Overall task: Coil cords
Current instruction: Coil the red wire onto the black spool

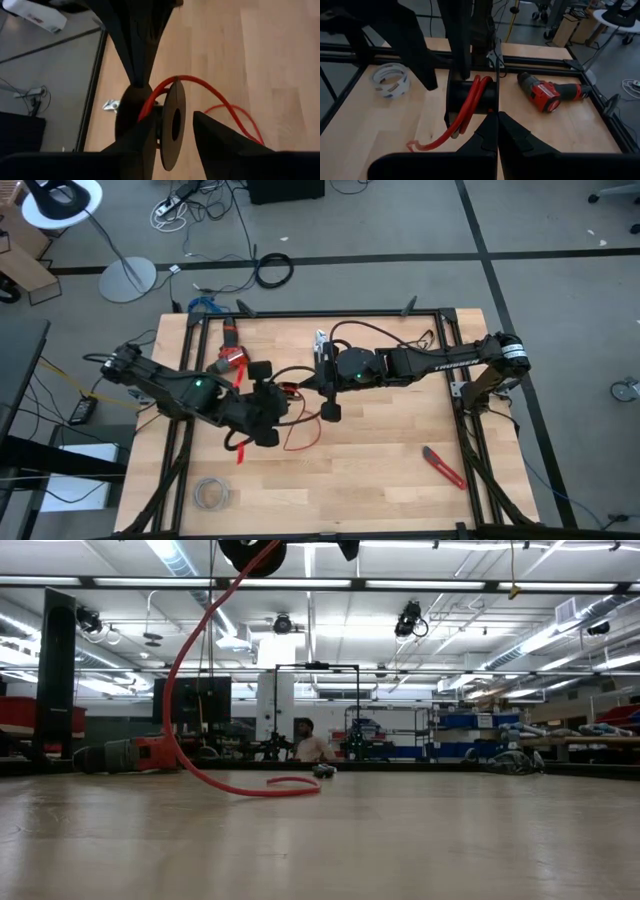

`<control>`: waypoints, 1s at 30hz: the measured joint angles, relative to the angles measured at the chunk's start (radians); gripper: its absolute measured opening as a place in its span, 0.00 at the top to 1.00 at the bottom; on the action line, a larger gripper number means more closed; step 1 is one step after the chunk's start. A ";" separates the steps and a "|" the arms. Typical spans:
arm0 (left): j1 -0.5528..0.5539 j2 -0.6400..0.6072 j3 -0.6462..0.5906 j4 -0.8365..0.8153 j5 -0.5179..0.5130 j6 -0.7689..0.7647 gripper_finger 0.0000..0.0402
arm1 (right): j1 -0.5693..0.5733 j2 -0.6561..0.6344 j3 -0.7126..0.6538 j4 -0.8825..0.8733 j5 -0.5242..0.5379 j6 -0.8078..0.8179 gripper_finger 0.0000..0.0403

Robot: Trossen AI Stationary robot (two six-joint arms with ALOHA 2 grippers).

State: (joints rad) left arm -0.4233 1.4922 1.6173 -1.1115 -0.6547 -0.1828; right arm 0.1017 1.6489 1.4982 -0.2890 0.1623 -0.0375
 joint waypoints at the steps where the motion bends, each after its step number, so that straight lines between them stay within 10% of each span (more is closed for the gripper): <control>1: 0.002 0.003 0.000 0.000 0.003 0.000 0.70 | 0.000 0.000 0.000 0.000 0.000 -0.003 1.00; 14: 0.005 0.009 0.000 -0.006 -0.021 0.025 0.98 | -0.006 0.000 0.000 0.014 0.017 -0.011 1.00; 30: -0.023 -0.034 0.001 0.002 -0.036 0.007 1.00 | 0.017 0.000 0.000 0.156 0.036 -0.137 0.96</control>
State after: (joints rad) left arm -0.4459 1.4578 1.6184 -1.1093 -0.6903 -0.1762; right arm 0.1184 1.6485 1.4979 -0.1326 0.1981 -0.1747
